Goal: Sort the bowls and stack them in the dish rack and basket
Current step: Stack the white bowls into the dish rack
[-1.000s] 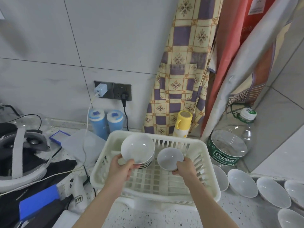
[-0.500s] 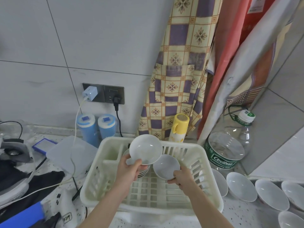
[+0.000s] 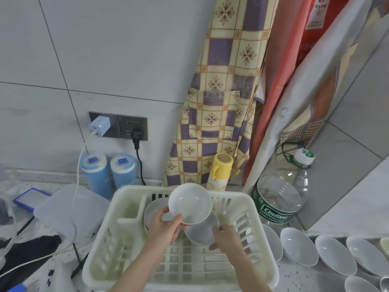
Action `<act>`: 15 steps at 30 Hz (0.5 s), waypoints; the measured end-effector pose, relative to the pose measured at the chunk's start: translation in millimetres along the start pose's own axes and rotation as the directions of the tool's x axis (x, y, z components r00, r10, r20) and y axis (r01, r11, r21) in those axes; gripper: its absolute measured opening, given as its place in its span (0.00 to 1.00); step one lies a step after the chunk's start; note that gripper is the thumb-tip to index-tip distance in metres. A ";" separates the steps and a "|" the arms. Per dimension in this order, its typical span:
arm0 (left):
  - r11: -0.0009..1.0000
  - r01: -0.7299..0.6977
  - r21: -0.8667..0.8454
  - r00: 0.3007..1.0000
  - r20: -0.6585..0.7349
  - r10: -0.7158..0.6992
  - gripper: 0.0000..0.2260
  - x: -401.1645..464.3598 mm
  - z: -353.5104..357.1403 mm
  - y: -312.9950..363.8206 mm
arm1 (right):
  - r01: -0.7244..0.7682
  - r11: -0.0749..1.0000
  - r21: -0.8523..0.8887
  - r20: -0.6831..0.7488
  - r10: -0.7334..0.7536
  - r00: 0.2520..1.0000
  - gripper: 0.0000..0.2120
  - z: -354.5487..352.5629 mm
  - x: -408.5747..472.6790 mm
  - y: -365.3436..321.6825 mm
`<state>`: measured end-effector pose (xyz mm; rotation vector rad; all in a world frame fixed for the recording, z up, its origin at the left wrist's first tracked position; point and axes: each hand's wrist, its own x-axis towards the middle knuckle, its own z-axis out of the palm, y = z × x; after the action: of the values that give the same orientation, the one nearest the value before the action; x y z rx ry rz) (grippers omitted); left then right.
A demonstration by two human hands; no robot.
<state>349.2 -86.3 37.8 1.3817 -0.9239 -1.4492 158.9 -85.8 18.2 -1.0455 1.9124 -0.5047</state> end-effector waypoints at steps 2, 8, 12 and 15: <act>1.000 -0.015 0.014 1.000 0.000 0.015 0.13 0.8 -0.9 -3.1 | 0.035 0.989 -0.142 -0.253 -0.071 0.965 0.12 -3.0 -2.0 3.3; 0.997 -0.051 0.053 0.999 0.022 0.050 0.13 0.9 -1.1 -6.0 | 0.384 0.881 0.277 -0.311 -0.296 0.903 0.11 -5.4 -12.7 -5.4; 0.988 -0.076 0.133 0.994 0.091 0.064 0.13 -2.7 1.6 -4.7 | 0.445 0.849 0.285 -0.218 -0.395 0.892 0.08 -3.7 -10.4 -6.0; 0.981 -0.112 0.157 0.987 0.134 0.091 0.15 -3.9 2.0 -5.9 | 0.427 0.875 0.230 -0.245 -0.373 0.895 0.15 -2.6 -6.7 -5.6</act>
<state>346.5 -80.9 33.7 1.3518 -1.2010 -1.4211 161.1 -83.6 26.7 -1.2447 1.7178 -1.1185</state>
